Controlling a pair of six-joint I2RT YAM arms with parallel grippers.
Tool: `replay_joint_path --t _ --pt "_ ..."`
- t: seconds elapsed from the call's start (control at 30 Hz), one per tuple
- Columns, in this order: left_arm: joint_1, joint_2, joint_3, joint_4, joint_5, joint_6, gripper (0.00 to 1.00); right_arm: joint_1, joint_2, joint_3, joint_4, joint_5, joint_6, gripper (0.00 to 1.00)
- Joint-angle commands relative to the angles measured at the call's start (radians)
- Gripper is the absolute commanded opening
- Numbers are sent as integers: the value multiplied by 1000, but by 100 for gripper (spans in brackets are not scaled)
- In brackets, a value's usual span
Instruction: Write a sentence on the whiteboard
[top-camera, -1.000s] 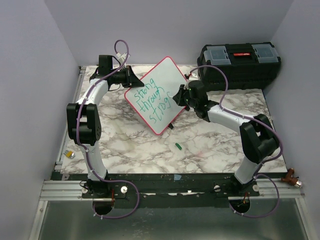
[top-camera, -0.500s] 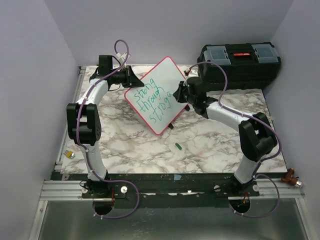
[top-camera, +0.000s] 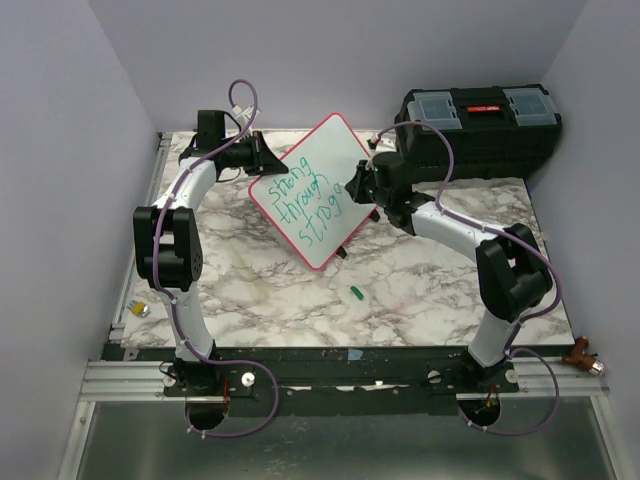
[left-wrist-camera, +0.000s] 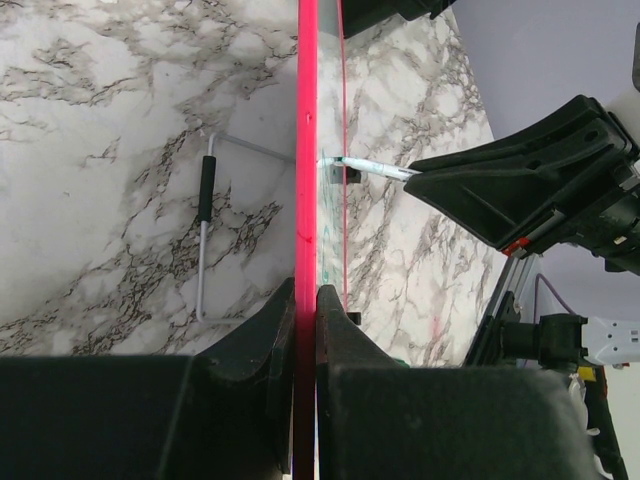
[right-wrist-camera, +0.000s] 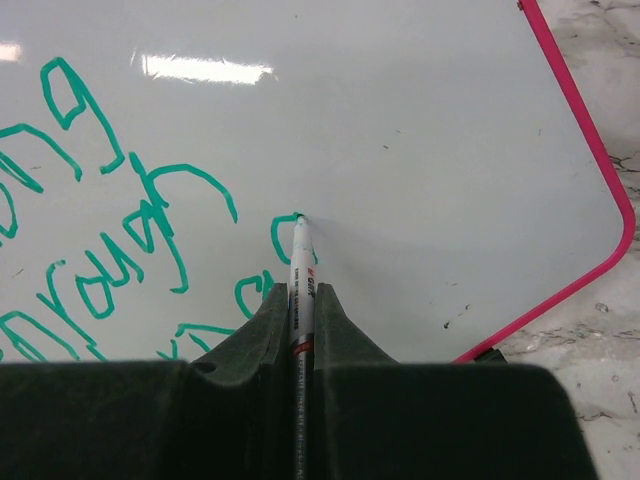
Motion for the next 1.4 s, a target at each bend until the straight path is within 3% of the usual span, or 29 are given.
replay_joint_path --t 0.0,0.7,1.37 --pt "-12 -15 1 26 -20 83 0 3 -9 -57 -14 -3 -3 1" --pt "-12 -20 -5 26 -23 83 0 4 -93 -229 -19 -56 22 1" --pt "-12 -21 -8 28 -27 83 0 5 -117 -190 -13 -129 55 1"
